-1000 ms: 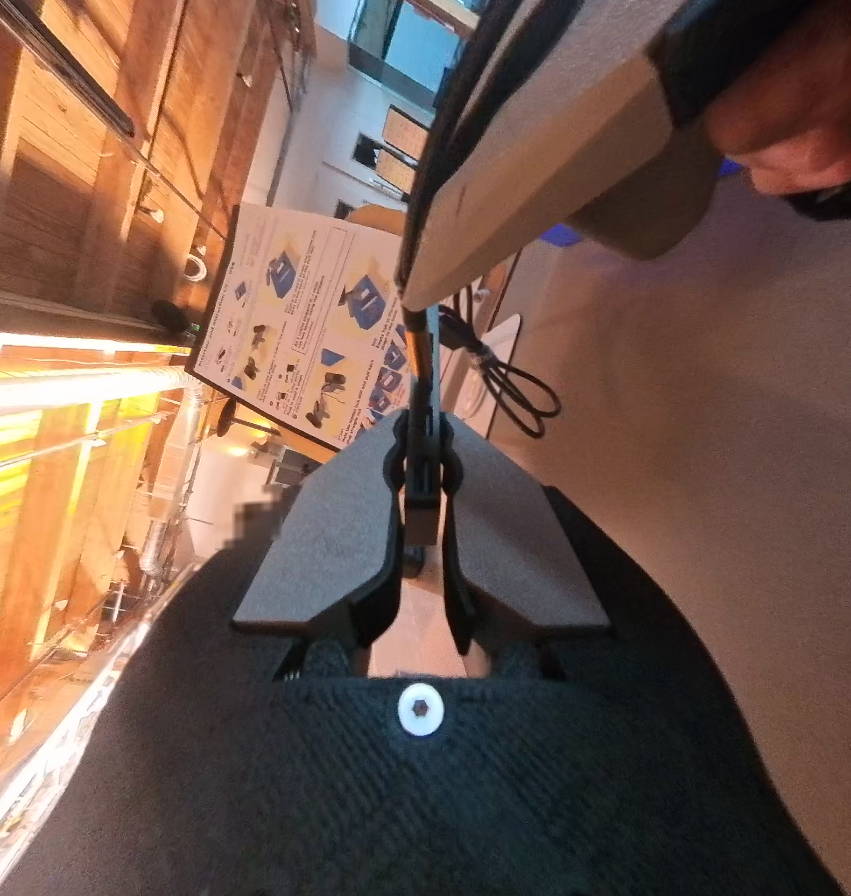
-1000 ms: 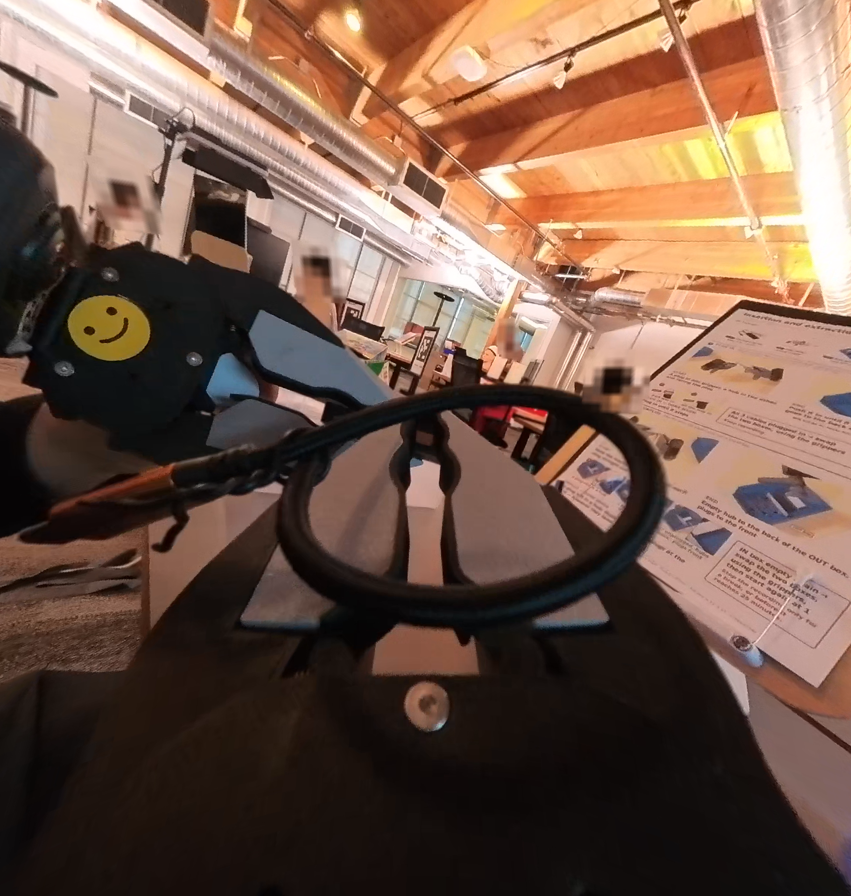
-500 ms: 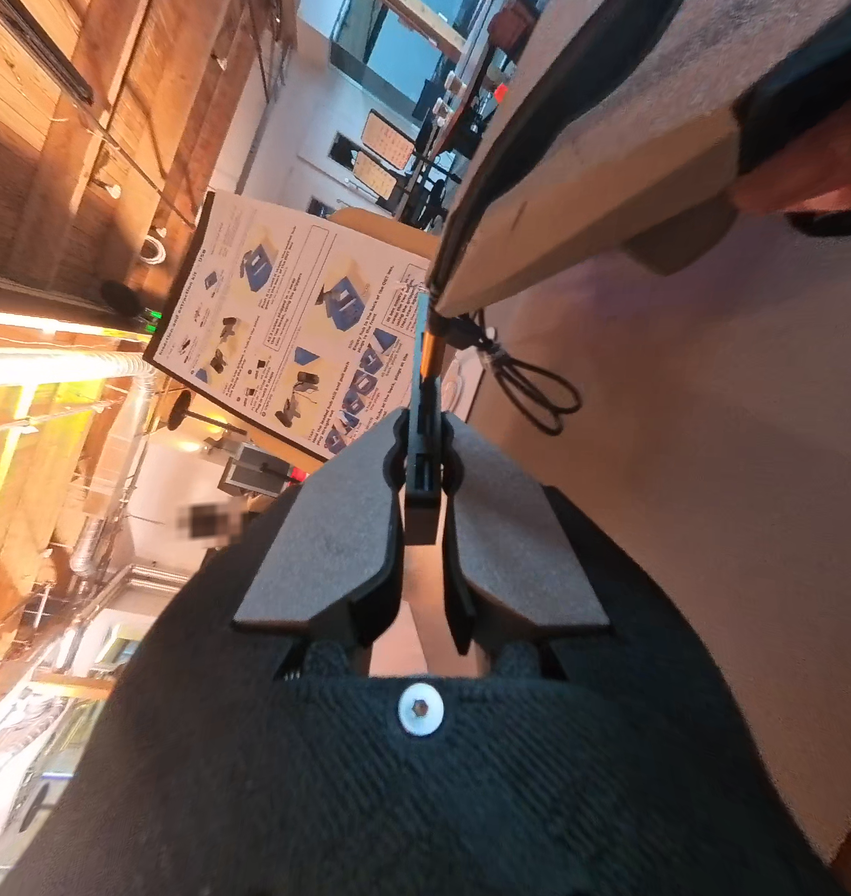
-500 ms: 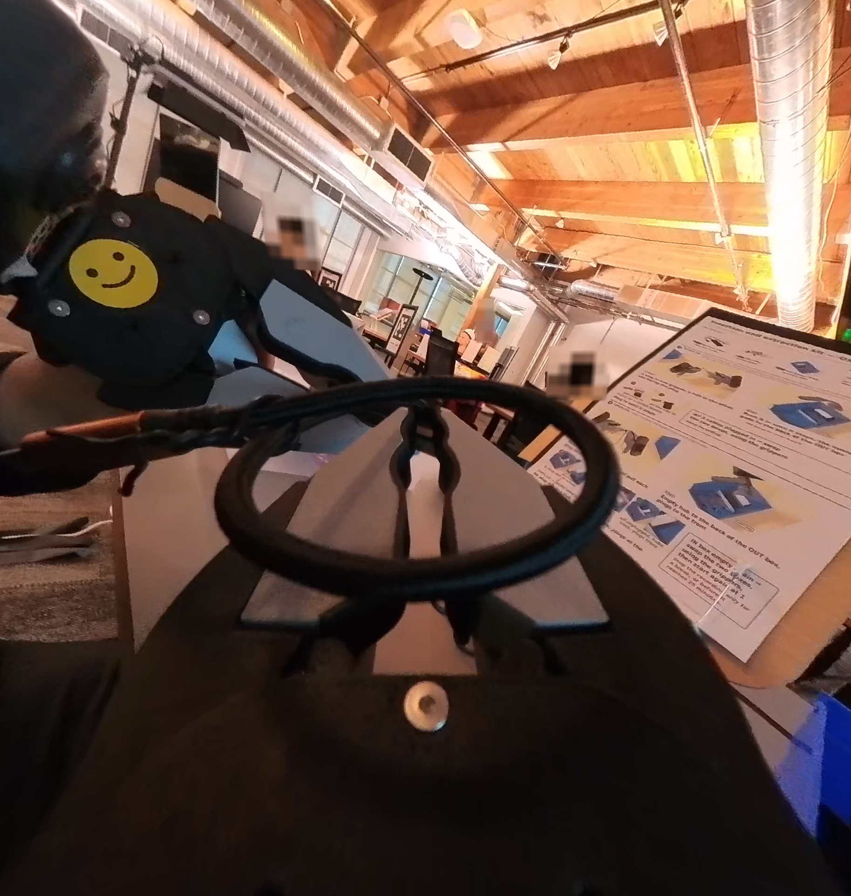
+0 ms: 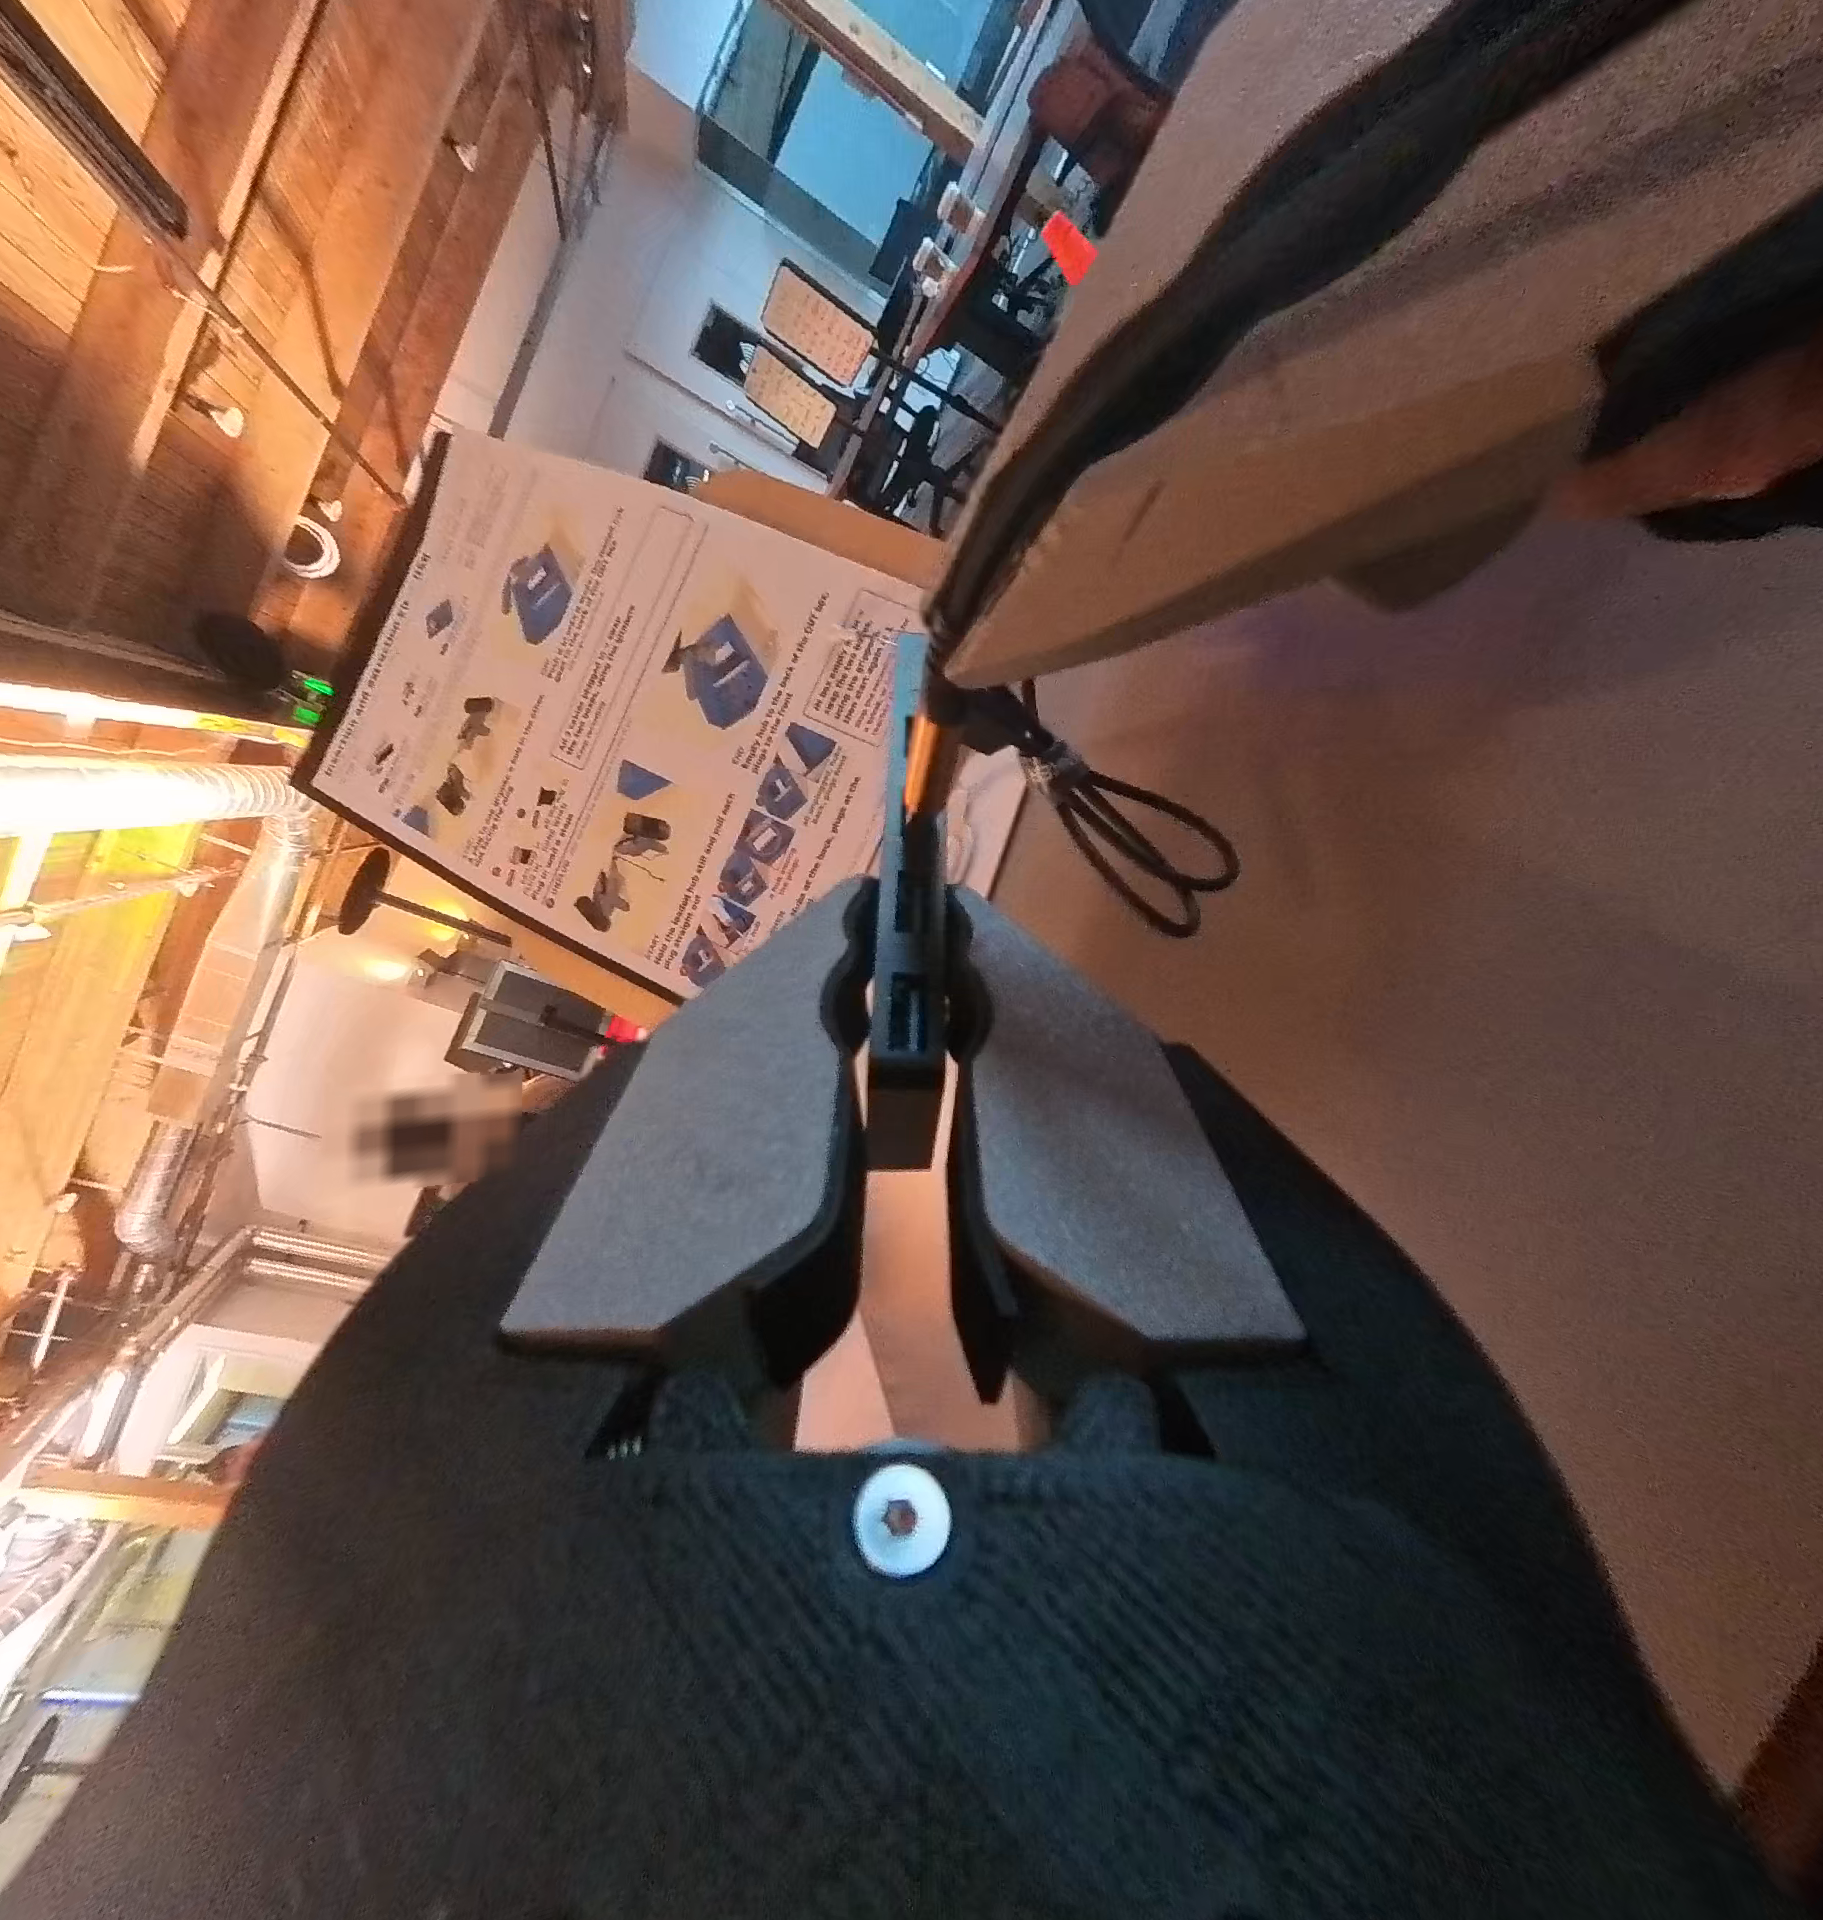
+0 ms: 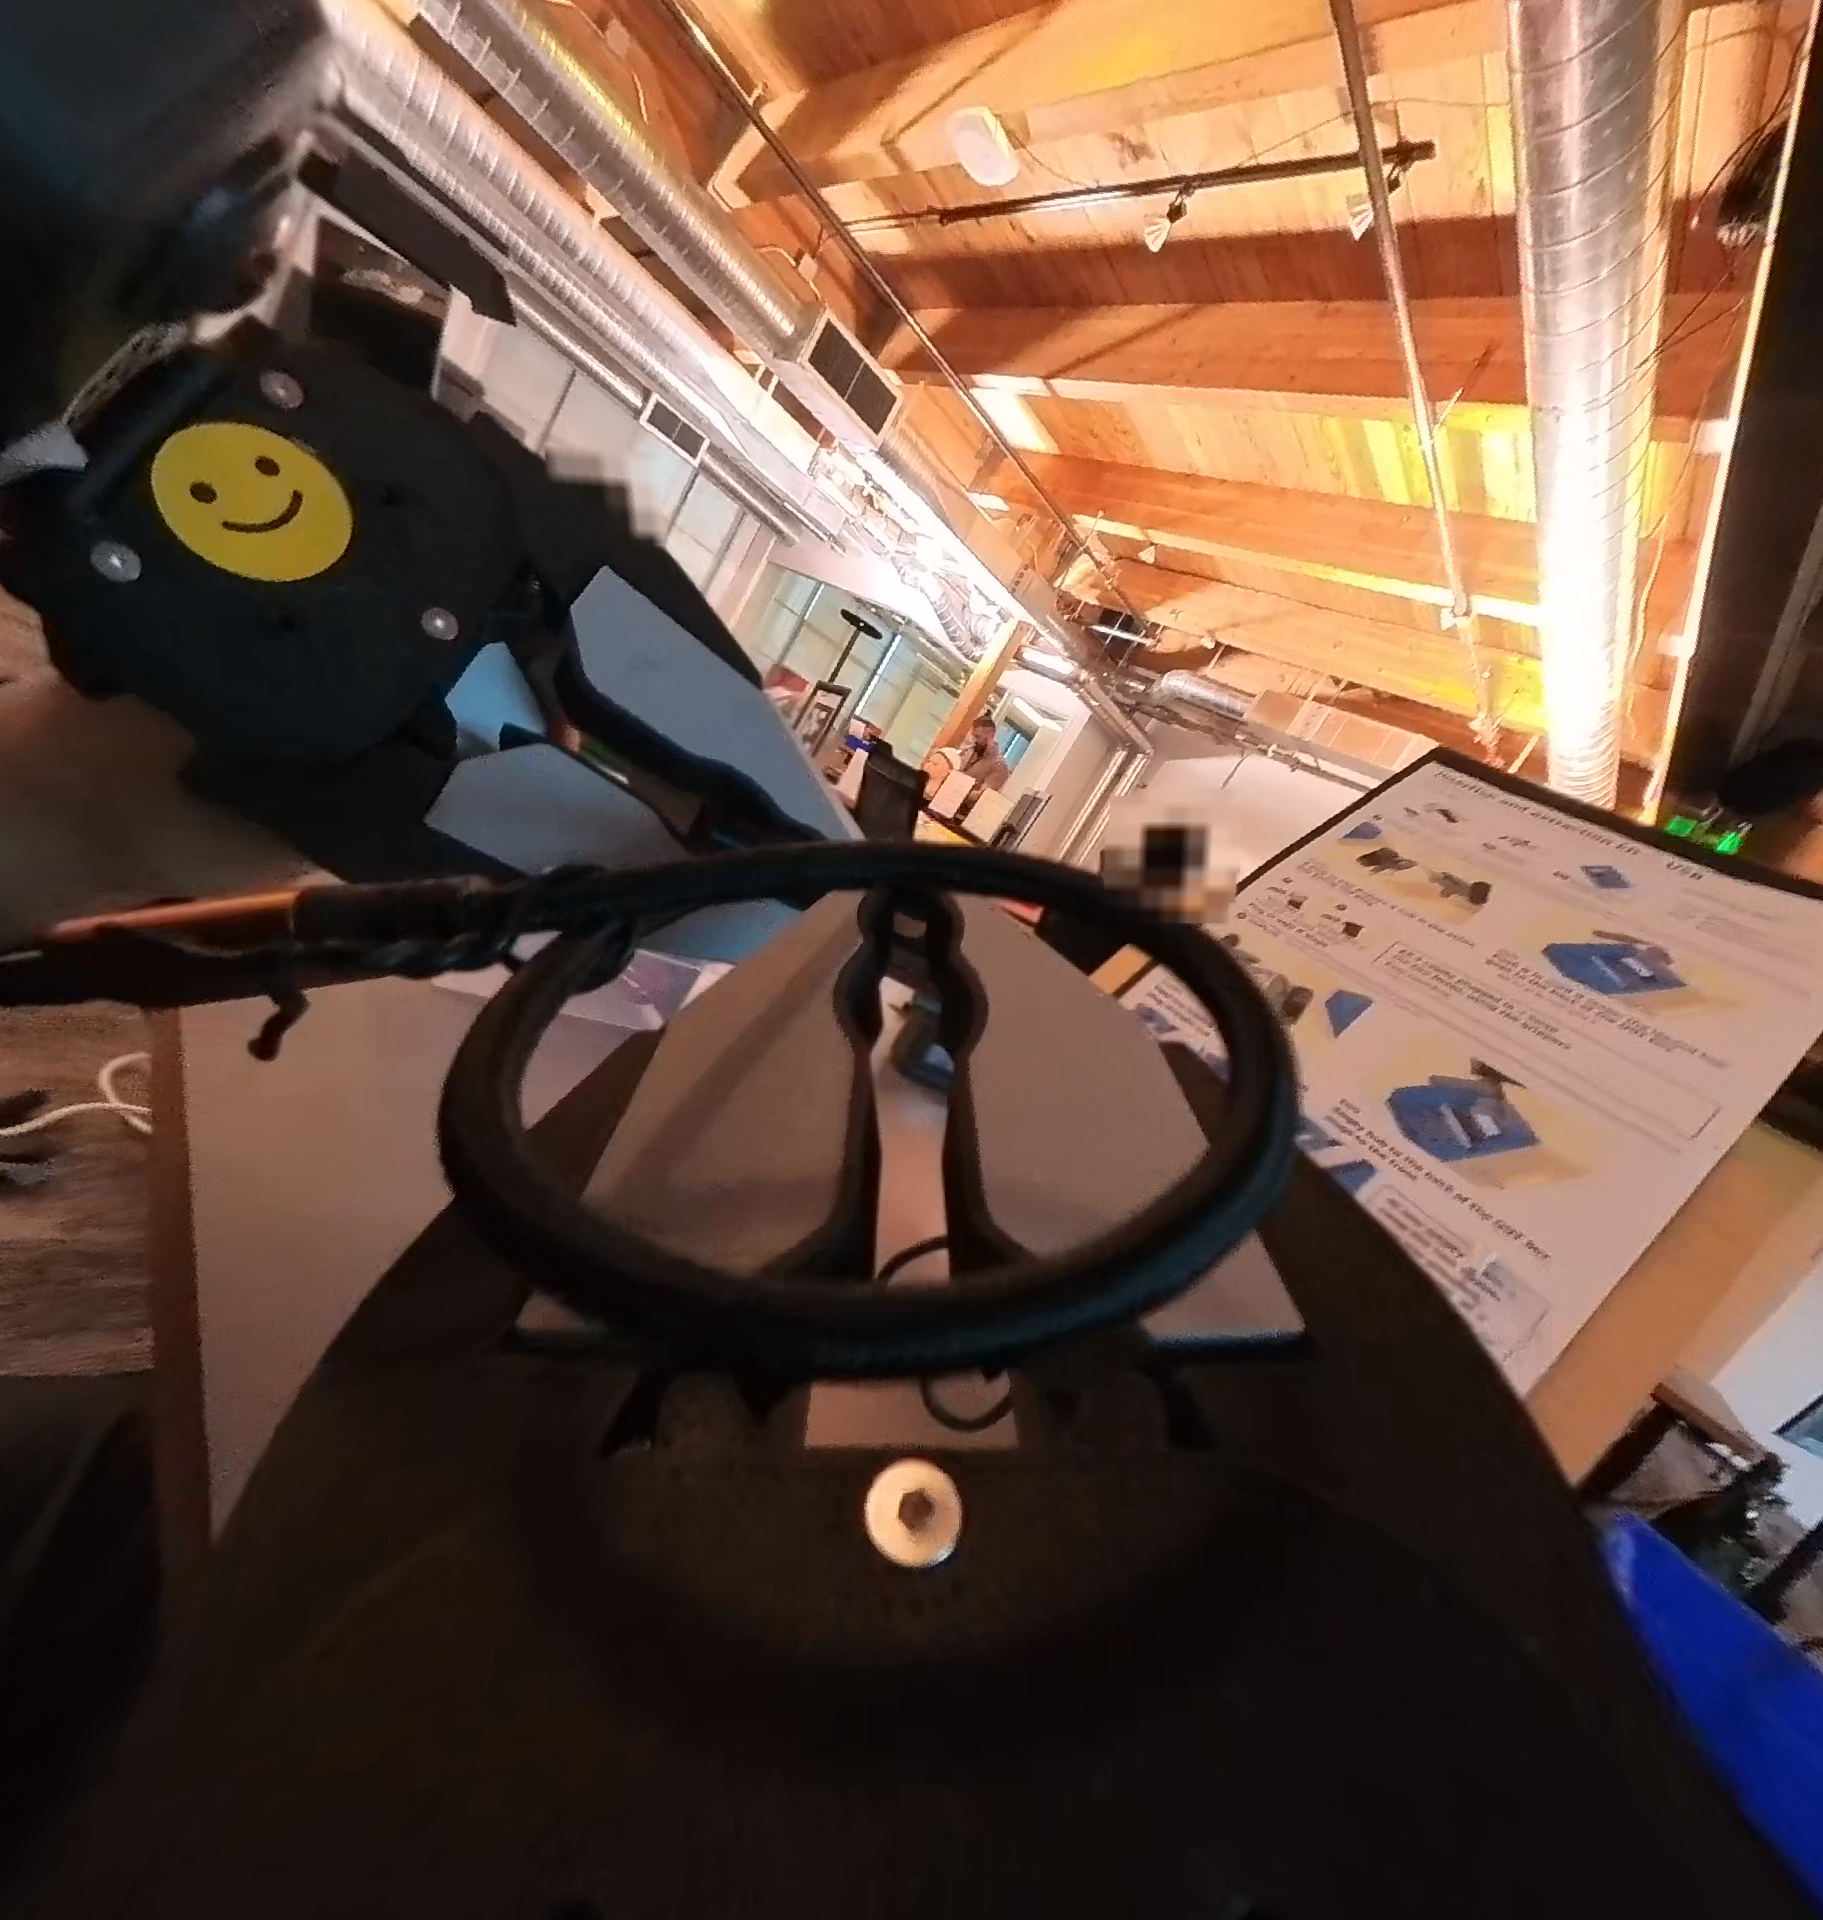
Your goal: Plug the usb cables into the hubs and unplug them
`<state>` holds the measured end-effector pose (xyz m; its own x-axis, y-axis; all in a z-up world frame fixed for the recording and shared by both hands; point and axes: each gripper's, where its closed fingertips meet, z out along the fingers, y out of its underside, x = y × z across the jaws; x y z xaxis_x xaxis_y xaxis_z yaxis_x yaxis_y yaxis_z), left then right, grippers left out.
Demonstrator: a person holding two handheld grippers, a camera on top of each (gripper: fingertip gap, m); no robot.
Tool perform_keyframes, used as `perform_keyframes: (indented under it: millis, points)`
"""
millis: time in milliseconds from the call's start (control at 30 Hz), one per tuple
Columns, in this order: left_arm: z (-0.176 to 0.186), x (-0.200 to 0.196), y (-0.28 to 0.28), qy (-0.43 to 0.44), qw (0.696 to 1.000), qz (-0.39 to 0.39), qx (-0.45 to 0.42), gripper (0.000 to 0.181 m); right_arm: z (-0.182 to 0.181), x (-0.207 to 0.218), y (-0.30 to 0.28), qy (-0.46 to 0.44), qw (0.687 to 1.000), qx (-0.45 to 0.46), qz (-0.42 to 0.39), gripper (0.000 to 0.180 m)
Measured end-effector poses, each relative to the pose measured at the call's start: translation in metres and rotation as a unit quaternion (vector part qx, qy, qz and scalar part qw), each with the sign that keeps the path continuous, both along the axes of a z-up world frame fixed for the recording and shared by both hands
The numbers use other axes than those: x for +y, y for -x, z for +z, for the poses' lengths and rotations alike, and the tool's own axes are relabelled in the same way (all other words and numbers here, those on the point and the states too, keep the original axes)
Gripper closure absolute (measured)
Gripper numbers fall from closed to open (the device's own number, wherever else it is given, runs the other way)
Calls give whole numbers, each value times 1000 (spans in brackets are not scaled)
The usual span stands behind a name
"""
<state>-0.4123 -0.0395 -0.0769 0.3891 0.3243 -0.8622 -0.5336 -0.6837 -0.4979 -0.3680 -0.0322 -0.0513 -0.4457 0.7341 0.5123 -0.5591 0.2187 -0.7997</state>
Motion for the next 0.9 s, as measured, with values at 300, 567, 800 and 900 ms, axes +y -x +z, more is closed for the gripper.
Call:
perform_keyframes:
  millis: [300,567,800,900]
  points:
    - [-9,2,6,3,1000,4,-19,174,-8,1,7,-53,997,13,-46,179]
    - [-11,2,7,4,1000,9,-20,174,-9,0,7,-47,998,2,-45,178]
    - [-16,1,11,6,1000,12,-23,174,-14,-3,11,-112,988,29,-103,179]
    - [-13,1,9,7,1000,12,-19,174,-13,-3,9,-82,994,10,-70,179]
